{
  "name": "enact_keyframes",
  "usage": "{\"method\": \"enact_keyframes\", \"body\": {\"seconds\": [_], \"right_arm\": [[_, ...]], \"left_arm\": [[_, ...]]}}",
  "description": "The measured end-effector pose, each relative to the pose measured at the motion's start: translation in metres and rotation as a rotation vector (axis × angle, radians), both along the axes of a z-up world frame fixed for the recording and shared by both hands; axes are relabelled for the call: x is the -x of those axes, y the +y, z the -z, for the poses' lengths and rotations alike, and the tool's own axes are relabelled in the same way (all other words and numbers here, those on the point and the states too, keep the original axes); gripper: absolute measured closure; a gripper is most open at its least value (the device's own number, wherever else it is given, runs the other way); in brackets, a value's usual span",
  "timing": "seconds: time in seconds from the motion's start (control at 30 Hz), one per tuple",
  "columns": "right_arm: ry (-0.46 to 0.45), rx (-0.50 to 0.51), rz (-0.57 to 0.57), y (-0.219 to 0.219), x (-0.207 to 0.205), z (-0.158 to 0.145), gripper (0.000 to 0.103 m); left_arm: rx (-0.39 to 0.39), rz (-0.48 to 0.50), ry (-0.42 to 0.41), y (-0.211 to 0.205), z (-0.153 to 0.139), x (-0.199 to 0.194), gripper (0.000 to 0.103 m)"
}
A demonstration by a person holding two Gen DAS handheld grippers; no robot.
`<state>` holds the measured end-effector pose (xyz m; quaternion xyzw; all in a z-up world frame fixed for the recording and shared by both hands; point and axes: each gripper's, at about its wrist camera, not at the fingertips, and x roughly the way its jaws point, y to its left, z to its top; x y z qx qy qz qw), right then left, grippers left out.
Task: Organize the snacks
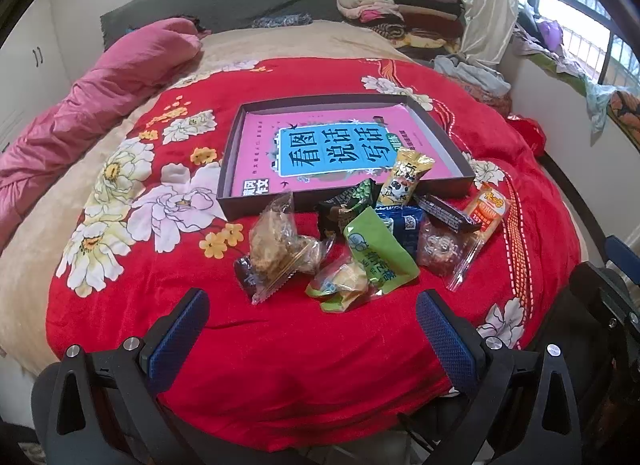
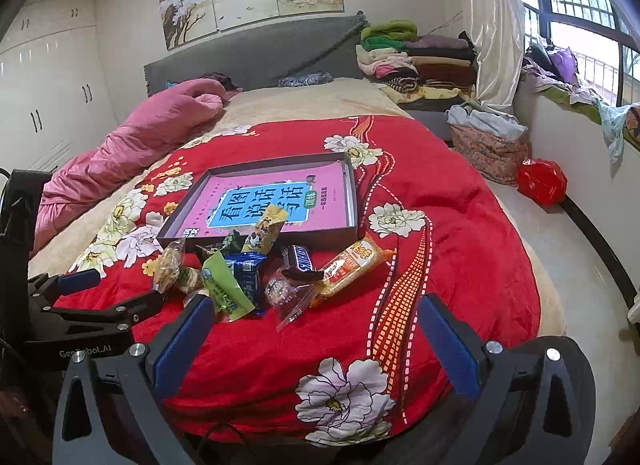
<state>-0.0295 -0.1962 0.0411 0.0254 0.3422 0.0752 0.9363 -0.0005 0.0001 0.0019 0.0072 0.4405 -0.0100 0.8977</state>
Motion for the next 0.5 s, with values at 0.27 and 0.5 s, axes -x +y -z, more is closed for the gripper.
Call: {"method": "enact_keyframes", "body": {"seconds": [0.27,0.5], "right_arm": [[0.003,-0.003,-0.001,-0.0005,-0.0009,0.0003,0.001],[0.000,-0.004,-0.003,0.0004,-0.0012,0.0008,0.001]], "left_arm": [[-0.005,-0.002,0.005,0.0007,-0.0009,-0.0006,0.000],[-0.014,-0.009,-0.003,0.0006,-0.0002,-0.0010,0.000]]}}
